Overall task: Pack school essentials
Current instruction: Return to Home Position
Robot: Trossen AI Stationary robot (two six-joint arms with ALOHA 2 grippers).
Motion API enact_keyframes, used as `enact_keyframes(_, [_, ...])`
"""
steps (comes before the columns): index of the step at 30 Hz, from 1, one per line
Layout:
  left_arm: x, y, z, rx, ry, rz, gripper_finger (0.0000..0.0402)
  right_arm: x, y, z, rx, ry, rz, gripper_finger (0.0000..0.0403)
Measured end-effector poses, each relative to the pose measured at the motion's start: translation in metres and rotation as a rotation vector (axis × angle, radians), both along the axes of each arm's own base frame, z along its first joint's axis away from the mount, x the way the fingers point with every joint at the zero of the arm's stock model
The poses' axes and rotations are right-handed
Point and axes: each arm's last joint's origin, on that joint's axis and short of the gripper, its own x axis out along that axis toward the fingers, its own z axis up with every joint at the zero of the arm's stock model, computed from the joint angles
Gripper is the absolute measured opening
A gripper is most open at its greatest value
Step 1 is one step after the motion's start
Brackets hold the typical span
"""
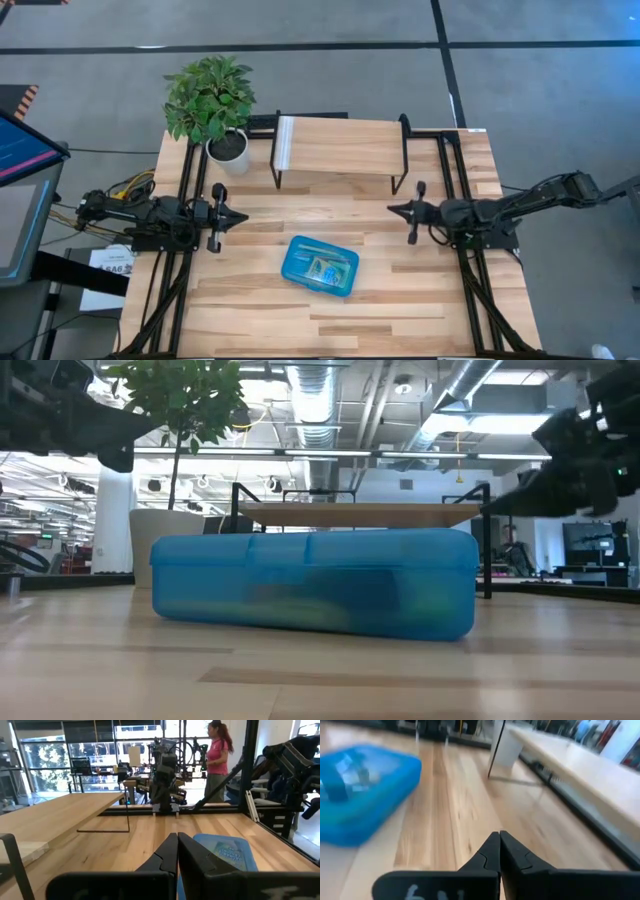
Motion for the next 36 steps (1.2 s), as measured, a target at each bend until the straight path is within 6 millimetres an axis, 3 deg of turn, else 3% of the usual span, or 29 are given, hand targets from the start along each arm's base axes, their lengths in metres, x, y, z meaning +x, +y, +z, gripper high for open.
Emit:
enact_keyframes(12, [0.000, 0.000, 0.000, -0.003, 0.000, -0.001, 0.0000, -0.006, -0.001, -0.018, -0.024, 0.198, -0.001, 0.0017])
enact_keyframes(36, [0.000, 0.000, 0.000, -0.003, 0.001, -0.001, 0.0000, -0.007, -0.001, -0.019, -0.025, 0.209, 0.000, 0.0017])
